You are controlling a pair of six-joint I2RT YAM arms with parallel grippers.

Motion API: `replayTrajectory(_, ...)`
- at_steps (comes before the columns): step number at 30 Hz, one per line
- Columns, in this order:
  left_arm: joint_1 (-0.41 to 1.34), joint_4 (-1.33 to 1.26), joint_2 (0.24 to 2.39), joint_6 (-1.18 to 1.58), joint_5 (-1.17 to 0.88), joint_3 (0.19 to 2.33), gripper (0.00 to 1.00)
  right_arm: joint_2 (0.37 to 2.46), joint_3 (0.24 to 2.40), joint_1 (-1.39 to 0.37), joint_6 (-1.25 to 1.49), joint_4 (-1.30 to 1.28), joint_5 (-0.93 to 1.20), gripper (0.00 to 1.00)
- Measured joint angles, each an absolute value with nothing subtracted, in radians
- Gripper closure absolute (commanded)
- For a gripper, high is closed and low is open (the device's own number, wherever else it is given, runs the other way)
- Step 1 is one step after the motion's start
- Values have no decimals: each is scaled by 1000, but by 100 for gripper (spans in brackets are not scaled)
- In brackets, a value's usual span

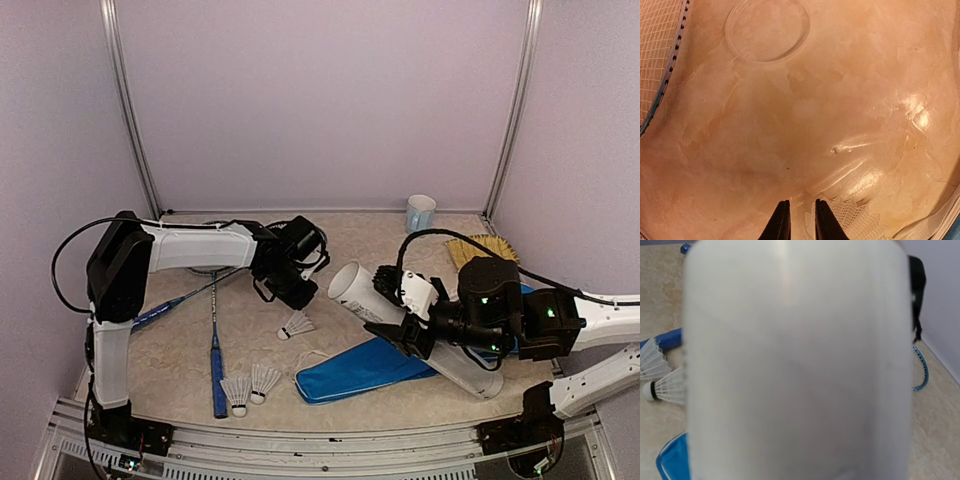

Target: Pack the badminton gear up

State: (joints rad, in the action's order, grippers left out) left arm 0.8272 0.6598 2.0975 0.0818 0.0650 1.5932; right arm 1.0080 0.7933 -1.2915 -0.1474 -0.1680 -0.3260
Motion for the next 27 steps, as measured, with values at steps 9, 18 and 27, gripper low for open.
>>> replayTrajectory(9,814,660,1986,87,78,1499,100,1002,789,-1291,-148,-167,-330,71)
replayTrajectory(18,781,609,1804,99,39,1410,38,993,775,-1291,-148,-167,-334,71)
replayTrajectory(27,906,622,1853,57,20,1471,36,989,771,-1291,-148,-163,-329,71)
